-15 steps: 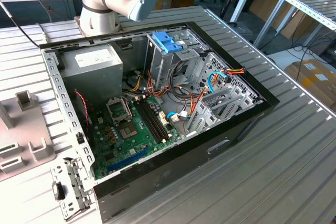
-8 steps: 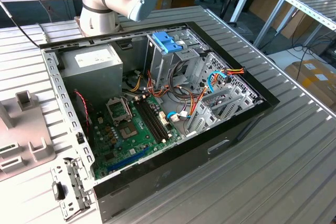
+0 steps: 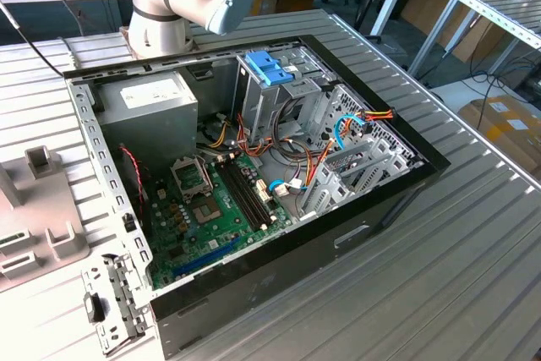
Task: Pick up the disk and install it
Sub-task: 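Pick up the disk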
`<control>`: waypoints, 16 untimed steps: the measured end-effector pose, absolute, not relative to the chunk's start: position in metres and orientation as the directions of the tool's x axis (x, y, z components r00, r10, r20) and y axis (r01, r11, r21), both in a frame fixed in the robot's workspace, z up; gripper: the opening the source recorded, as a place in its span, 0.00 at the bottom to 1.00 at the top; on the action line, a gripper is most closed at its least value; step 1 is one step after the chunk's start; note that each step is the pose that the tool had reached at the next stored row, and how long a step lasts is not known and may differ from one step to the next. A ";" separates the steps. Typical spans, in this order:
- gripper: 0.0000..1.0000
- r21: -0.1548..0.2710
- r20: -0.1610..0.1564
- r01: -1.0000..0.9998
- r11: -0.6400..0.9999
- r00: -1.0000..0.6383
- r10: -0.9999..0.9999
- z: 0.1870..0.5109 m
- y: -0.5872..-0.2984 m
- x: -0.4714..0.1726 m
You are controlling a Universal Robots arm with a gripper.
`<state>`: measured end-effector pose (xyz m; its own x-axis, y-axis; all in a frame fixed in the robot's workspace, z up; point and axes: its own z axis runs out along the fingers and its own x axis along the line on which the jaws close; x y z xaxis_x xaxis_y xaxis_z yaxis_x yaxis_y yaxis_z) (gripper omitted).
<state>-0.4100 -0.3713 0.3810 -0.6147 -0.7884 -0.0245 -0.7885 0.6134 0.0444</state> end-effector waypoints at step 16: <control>0.11 0.044 -0.024 -0.858 0.513 -0.514 -0.858 0.381 -0.371 -0.410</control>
<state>-0.4100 -0.3713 0.3808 -0.5138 -0.8576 -0.0245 -0.8575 0.5125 0.0443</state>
